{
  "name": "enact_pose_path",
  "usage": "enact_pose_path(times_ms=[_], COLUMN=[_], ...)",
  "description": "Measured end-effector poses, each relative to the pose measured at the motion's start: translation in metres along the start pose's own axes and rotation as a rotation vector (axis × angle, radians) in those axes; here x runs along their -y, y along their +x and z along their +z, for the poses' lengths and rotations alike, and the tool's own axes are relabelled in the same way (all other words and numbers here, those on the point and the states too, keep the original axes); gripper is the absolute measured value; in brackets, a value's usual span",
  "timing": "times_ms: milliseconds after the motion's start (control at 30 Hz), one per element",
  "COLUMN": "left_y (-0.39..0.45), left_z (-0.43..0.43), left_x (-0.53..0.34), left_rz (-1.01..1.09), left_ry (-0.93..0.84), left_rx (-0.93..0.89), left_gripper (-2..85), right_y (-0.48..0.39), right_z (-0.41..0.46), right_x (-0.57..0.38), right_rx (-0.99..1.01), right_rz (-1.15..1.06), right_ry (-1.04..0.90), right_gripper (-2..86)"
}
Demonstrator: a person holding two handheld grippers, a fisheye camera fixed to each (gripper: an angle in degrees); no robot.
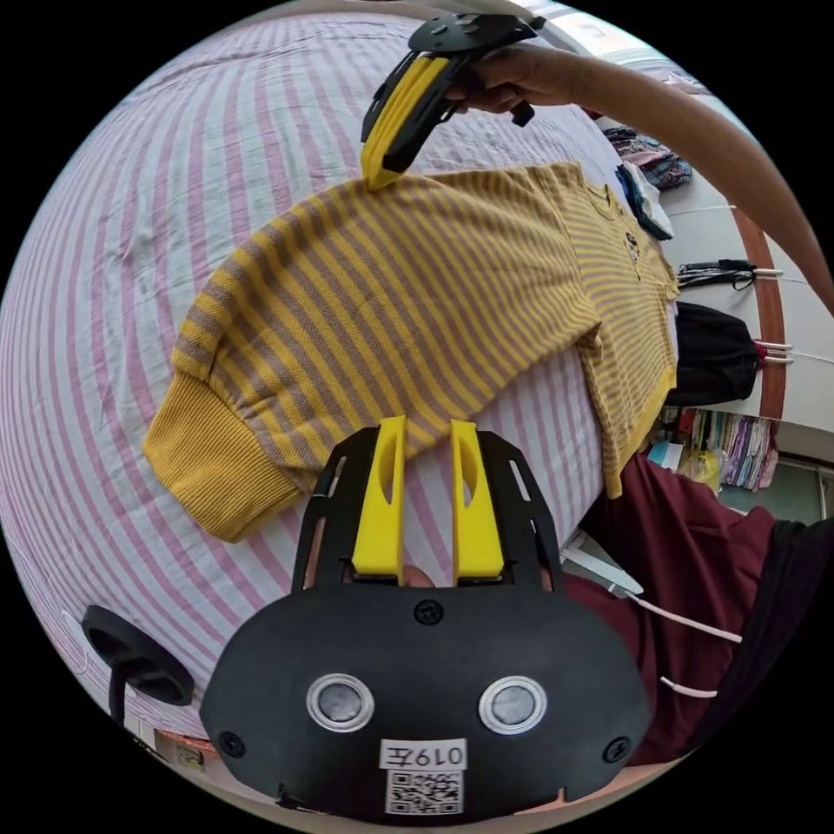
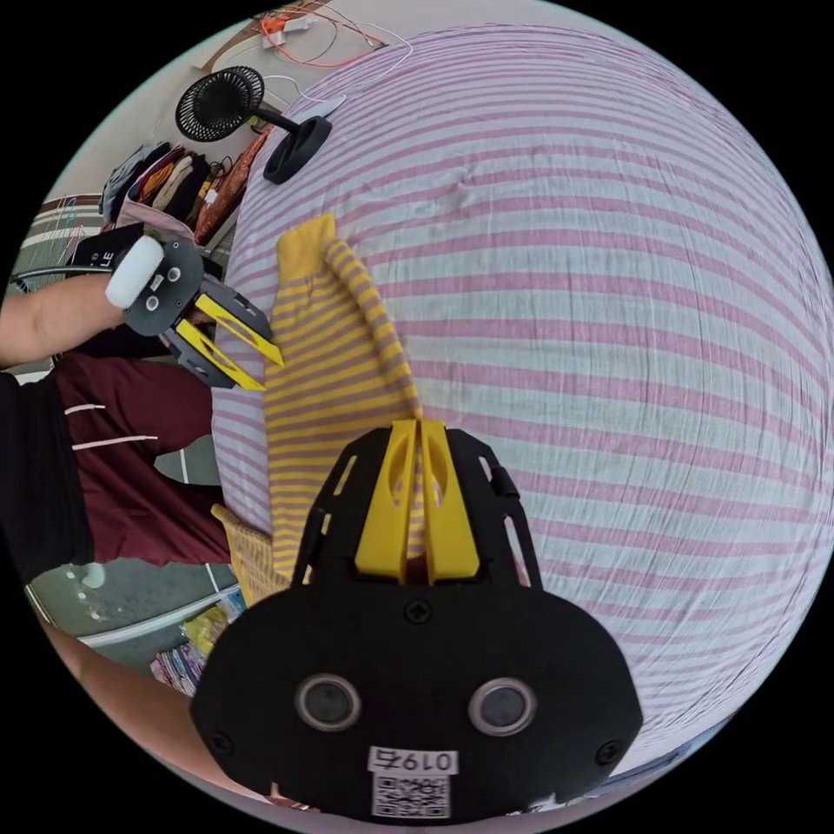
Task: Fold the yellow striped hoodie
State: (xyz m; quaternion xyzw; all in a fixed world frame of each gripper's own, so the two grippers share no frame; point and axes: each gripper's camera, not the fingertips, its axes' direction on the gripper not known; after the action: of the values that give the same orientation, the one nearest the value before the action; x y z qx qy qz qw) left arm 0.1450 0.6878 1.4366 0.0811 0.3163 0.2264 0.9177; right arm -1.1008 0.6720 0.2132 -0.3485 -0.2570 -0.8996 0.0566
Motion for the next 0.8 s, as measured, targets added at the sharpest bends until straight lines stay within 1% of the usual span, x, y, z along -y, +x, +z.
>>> enact_pose_path(times_ms=[133,200,233,300,367,467,567,667,733,800], left_y=[0.047,0.072,0.087,0.107,0.133,0.153,0.168,0.189,0.198,0.206], left_z=[-0.001,0.005,0.015,0.031,0.043,0.054,0.059,0.070,0.077,0.083], left_x=[-0.011,-0.018,-0.022,-0.028,-0.038,-0.048,-0.057,-0.072,-0.077,-0.081], left_rz=[0.121,0.195,0.242,0.303,0.367,0.385,0.362,0.437,0.438,0.418], left_ry=[0.032,0.016,-0.024,-0.072,-0.071,-0.087,-0.105,-0.141,-0.149,-0.164], left_rx=[0.074,0.175,0.243,0.332,0.488,0.533,0.506,0.538,0.544,0.530], left_gripper=[9.9,10.0,9.4,7.4,3.9,1.8,0.9,0.6,0.6,0.6], right_y=[-0.012,-0.013,-0.013,-0.014,-0.017,-0.024,-0.028,-0.036,-0.048,-0.051], right_z=[0.034,0.046,0.055,0.068,0.082,0.106,0.126,0.161,0.191,0.209], right_x=[-0.015,-0.025,-0.033,-0.044,-0.056,-0.074,-0.097,-0.118,-0.130,-0.141], right_rx=[-0.043,-0.035,-0.026,-0.017,-0.021,-0.030,-0.047,-0.067,-0.074,-0.028], right_rz=[-0.010,-0.003,0.005,0.015,0.017,0.022,0.047,0.072,0.079,0.101], right_ry=[-0.013,-0.005,0.004,0.015,0.021,0.029,0.070,0.073,0.053,0.033], right_gripper=[-1.0,-1.0,-1.0,-1.0,-1.0,-1.0,-0.9,-0.4,1.1,4.8])
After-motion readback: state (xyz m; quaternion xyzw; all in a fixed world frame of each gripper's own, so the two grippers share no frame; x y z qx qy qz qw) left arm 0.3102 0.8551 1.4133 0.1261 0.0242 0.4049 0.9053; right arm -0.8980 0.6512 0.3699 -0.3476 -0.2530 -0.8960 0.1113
